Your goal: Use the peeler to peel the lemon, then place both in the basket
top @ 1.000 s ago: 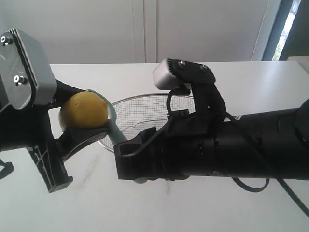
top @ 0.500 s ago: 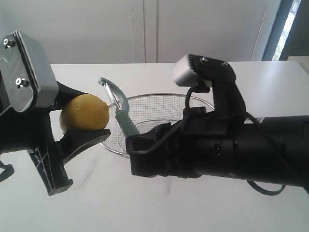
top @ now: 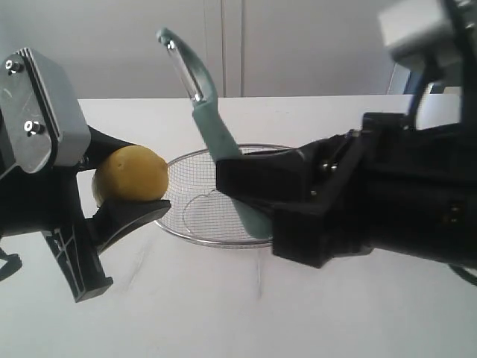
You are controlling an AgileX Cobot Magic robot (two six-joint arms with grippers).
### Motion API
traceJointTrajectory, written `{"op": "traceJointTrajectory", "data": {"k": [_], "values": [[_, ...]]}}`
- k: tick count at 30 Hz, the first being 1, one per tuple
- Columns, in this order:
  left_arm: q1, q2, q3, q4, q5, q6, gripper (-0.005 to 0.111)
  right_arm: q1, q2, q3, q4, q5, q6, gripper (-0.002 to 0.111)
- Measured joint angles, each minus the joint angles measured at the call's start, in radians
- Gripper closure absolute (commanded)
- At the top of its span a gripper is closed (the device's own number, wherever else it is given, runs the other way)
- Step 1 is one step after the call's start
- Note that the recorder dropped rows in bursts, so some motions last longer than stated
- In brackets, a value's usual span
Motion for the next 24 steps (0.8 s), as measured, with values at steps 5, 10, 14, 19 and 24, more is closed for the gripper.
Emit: {"op": "traceJointTrajectory", "data": {"k": [5, 10, 14, 19, 24], "values": [[0.0, 0.0, 0.0, 0.0, 0.0, 0.0, 0.107, 0.0, -0.089, 0.044, -0.089, -0.042, 0.057, 0.108], [0.0, 0.0, 0.0, 0.0, 0.0, 0.0, 0.107, 0.0, -0.112, 0.141, -0.153, -0.167, 0.103, 0.108], [0.0, 0.0, 0.0, 0.0, 0.0, 0.0, 0.107, 0.0, -0.079, 0.228, -0.133, -0.282, 0.124, 0.108], [0.0, 0.0, 0.0, 0.0, 0.0, 0.0, 0.107, 0.0, 0.026, 0.259, -0.078, -0.289, 0.131, 0.108], [0.0, 0.0, 0.0, 0.0, 0.0, 0.0, 0.107, 0.0, 0.157, 0.257, -0.068, -0.249, 0.155, 0.108]]}}
